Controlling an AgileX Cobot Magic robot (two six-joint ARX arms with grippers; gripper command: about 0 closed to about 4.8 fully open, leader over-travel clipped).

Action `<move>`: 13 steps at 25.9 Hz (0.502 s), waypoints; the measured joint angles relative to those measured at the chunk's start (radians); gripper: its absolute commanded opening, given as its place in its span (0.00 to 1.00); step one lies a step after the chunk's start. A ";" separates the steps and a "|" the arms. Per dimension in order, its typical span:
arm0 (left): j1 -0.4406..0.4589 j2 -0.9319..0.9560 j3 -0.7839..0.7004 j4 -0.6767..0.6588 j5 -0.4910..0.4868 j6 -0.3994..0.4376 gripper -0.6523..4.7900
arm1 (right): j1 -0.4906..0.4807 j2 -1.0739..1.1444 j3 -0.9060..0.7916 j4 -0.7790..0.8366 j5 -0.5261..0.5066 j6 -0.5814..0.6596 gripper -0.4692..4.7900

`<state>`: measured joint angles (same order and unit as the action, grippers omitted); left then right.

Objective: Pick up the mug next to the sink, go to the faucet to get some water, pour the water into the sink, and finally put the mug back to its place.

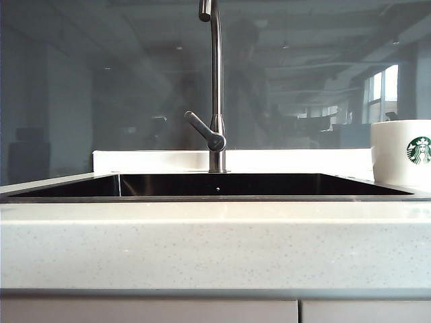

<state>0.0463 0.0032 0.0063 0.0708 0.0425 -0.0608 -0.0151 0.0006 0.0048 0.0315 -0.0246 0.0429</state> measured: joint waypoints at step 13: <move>0.000 0.000 0.000 0.005 0.000 0.000 0.11 | 0.000 0.000 0.000 0.024 -0.002 0.061 0.07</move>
<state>0.0467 0.0032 0.0063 0.0757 0.0429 -0.0608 -0.0151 0.0006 0.0048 0.0555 -0.0261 0.1040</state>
